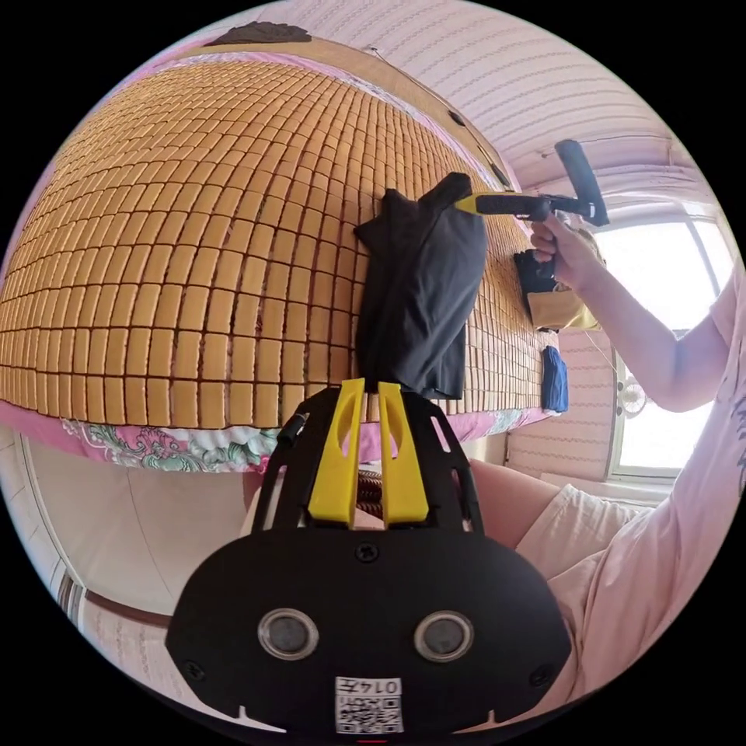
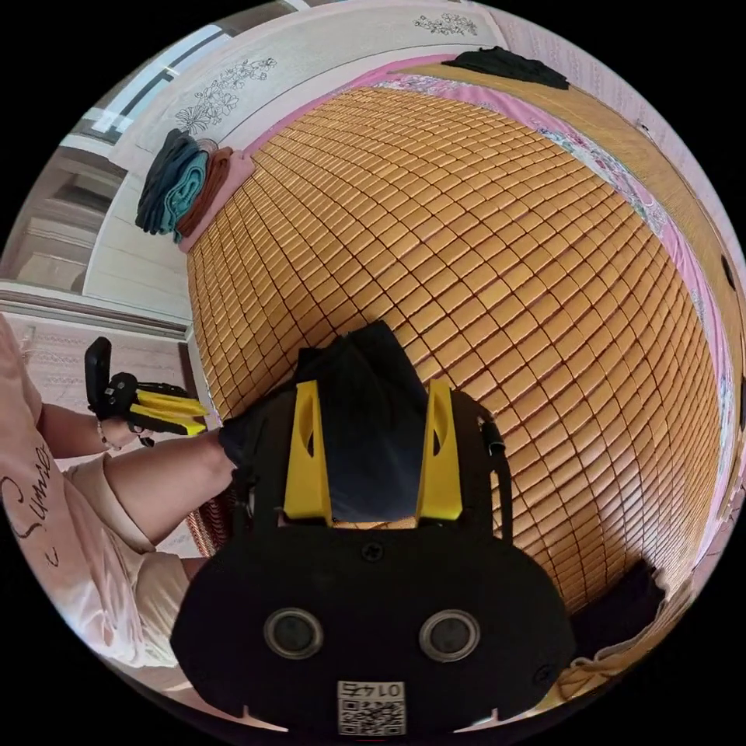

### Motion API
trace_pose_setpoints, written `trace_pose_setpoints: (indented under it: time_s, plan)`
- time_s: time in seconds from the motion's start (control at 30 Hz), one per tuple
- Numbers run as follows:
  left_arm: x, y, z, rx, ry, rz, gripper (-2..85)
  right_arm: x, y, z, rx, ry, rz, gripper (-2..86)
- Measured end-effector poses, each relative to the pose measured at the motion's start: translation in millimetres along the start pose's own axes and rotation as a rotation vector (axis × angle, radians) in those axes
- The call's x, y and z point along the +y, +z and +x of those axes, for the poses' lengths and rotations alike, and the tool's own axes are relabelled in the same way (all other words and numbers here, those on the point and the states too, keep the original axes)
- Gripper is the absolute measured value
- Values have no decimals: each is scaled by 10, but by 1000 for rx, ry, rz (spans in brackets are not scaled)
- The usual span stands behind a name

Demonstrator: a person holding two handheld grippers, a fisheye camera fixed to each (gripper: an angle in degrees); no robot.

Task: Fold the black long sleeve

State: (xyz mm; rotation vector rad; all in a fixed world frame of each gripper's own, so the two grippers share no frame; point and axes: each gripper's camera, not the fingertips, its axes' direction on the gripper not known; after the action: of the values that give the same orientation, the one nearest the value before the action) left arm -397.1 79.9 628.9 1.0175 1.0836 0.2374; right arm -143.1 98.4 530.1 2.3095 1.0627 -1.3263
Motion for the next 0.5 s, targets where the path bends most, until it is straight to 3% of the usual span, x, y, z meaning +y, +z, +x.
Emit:
trace_pose_setpoints:
  time_s: [0.2, 0.5]
  plan:
    - [-225, 67, 197, -2, 34, 58, 127, -644, 726, -87, -104, -158, -229, 165]
    - [-230, 371, 306, -60, -29, -39, 98, -800, 843, -382, -132, -213, -180, 84]
